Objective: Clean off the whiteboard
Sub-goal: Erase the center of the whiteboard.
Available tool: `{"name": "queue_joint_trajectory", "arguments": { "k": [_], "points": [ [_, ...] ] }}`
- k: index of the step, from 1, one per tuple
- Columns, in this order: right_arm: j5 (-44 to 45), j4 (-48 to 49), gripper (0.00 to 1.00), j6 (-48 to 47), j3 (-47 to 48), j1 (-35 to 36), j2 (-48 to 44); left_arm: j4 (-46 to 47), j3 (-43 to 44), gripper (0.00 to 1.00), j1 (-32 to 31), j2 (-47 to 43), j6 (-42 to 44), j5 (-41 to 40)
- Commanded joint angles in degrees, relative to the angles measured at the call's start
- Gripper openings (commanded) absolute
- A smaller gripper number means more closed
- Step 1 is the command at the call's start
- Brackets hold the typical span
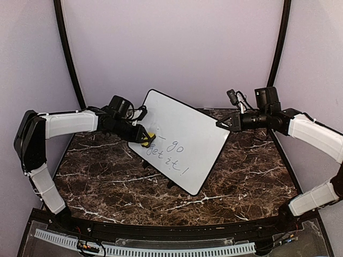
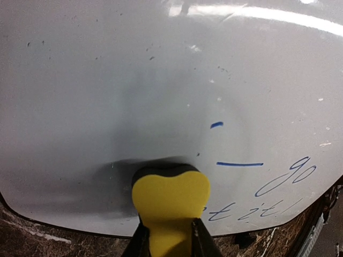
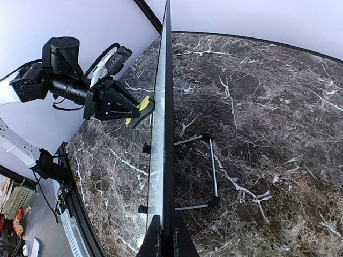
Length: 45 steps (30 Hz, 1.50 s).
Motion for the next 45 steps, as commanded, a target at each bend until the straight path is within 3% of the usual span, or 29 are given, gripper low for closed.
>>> {"name": "queue_joint_trajectory", "arguments": {
  "k": [1, 9, 21, 37, 45],
  "points": [
    [-2.5, 1.2, 0.0, -6.5, 0.2, 2.0, 0.5, 1.0, 7.4, 0.04, -0.6, 3.0, 0.5, 0.6],
    [-2.4, 1.4, 0.0, -6.5, 0.0, 2.1, 0.6, -0.8, 11.7, 0.04, -0.6, 4.9, 1.3, 0.0],
    [-2.5, 1.6, 0.0, -6.6, -0.1, 2.1, 0.9, 0.5, -1.7, 0.03, -1.2, -2.3, 0.7, -1.0],
    [-2.2, 1.3, 0.0, -6.4, -0.3, 2.1, -0.2, -0.5, 12.2, 0.03, -1.3, 4.4, 2.7, -2.6],
    [-2.3, 1.5, 0.0, -6.4, -0.2, 2.1, 0.4, 0.5, 1.7, 0.03, -2.0, -1.0, 1.7, -2.7]
  ]
}}
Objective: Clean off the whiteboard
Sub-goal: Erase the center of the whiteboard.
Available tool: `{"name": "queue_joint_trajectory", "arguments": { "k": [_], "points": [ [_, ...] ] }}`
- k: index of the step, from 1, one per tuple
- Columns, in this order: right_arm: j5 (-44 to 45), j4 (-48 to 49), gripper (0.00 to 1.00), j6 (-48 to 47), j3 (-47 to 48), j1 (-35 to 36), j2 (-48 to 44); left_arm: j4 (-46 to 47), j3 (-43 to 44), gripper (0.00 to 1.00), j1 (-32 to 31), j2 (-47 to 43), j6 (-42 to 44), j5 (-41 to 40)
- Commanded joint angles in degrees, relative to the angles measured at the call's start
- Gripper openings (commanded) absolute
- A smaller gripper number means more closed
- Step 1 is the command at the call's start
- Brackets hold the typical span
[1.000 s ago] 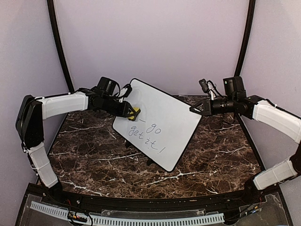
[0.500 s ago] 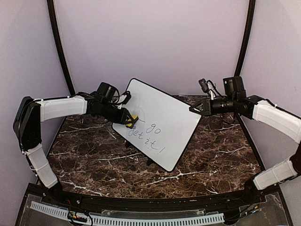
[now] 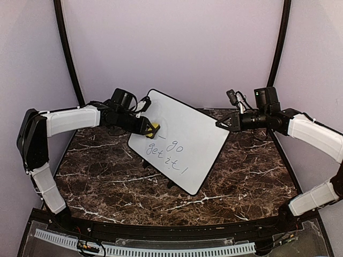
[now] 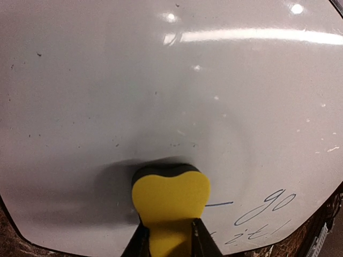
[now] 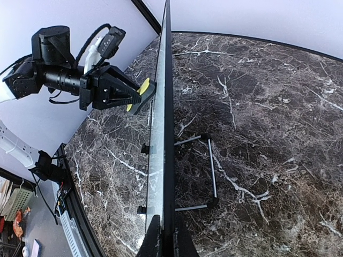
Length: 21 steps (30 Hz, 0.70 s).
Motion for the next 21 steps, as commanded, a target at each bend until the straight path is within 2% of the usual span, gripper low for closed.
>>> {"name": "queue_joint_trajectory", "arguments": {
  "k": [1, 8, 21],
  "points": [
    [-3.1, 1.2, 0.0, -6.9, -0.1, 1.8, 0.2, -0.4, -8.0, 0.03, -1.2, -4.1, 0.0, -1.3],
    [-3.2, 1.2, 0.0, -6.8, -0.2, 1.8, 0.5, 0.6, -10.9, 0.03, -2.6, -5.6, 0.3, -1.8],
    [-3.2, 1.1, 0.0, -6.8, 0.1, 1.9, 0.4, -1.3, 1.5, 0.03, -2.9, -1.0, 3.2, -4.2]
  ]
}}
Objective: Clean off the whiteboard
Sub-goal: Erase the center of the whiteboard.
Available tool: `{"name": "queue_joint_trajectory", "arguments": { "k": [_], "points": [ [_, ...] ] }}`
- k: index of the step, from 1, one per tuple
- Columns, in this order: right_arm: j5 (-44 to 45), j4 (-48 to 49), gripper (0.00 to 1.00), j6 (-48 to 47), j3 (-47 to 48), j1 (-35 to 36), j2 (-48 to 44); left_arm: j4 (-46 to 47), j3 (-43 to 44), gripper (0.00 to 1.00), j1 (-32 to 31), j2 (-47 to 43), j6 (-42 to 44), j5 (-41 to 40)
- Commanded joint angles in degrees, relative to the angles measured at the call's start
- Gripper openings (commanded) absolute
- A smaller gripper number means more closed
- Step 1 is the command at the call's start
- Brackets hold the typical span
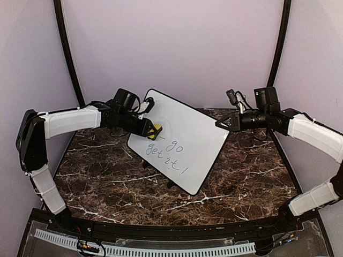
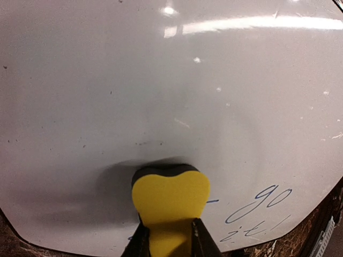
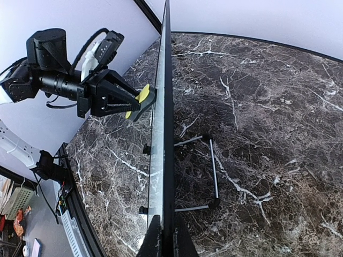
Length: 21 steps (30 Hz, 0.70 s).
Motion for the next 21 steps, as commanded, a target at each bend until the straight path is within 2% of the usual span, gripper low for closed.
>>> {"name": "queue_joint_trajectory", "arguments": {
  "k": [1, 4, 13, 16, 21],
  "points": [
    [-2.7, 0.8, 0.0, -6.8, 0.2, 1.9, 0.5, 0.1, 2.8, 0.03, -0.2, 0.6, 1.6, -1.2],
    [-2.7, 0.9, 0.0, -6.8, 0.3, 1.8, 0.5, -0.2, 1.3, 0.03, -0.2, 0.0, 0.7, 0.0],
    [-3.1, 1.1, 0.0, -6.8, 0.4, 1.9, 1.2, 1.9, -10.4, 0.03, -0.9, -4.4, -1.7, 1.3],
    [-3.2, 1.0, 0.0, -6.8, 0.6, 1.8, 1.5, 2.7, -10.8, 0.03, -1.1, -4.1, -1.8, 1.3],
    [-3.1, 0.8, 0.0, -6.8, 0.6, 1.8, 1.1, 3.4, -6.0, 0.03, -1.1, -1.3, -1.6, 1.8]
  ]
}}
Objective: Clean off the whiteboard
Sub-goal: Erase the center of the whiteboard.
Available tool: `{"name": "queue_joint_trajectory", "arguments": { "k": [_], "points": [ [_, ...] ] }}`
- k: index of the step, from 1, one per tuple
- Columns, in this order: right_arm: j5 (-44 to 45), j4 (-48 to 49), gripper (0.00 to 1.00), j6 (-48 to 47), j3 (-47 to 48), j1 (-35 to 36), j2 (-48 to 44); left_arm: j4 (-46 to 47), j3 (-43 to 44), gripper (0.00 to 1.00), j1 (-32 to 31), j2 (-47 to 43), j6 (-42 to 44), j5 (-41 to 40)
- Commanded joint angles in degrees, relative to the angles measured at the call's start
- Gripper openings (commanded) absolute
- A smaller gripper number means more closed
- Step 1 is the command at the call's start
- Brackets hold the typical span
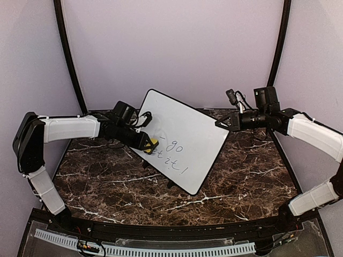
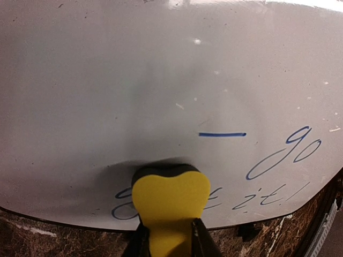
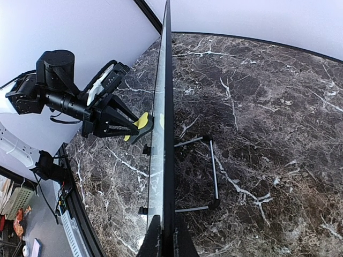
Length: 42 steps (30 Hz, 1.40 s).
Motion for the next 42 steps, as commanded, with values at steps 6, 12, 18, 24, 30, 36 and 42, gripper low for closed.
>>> {"name": "queue_joint_trajectory", "arguments": {
  "k": [6, 12, 18, 24, 30, 36, 42],
  "points": [
    [-2.7, 0.4, 0.0, -6.8, 0.2, 1.8, 0.6, 0.5, 10.4, 0.03, -0.5, 3.4, 0.9, 0.6],
    [-2.7, 0.6, 0.0, -6.8, 0.1, 1.9, 0.9, -0.1, 8.4, 0.03, -0.6, 2.5, 0.4, 1.0],
    [-2.9, 0.7, 0.0, -6.9, 0.2, 1.9, 1.3, 2.2, -0.9, 0.03, -1.2, -1.2, -1.5, 1.5],
    [-3.0, 0.8, 0.0, -6.8, 0.2, 1.9, 1.4, 3.4, -0.7, 0.03, -1.7, -0.9, -2.1, 1.8],
    [-2.7, 0.6, 0.0, -6.8, 0.1, 1.9, 0.8, 3.0, 6.4, 0.03, -1.8, 2.7, -0.8, 1.4],
    [-2.4, 0.6, 0.0, -6.7, -0.3, 1.9, 0.2, 1.4, 9.8, 0.03, -1.8, 3.4, 0.3, 0.9],
    [-2.6, 0.8, 0.0, -6.8, -0.3, 1.8, 0.7, 2.0, 4.1, 0.03, -1.8, 0.8, -0.8, 1.3]
  ]
}}
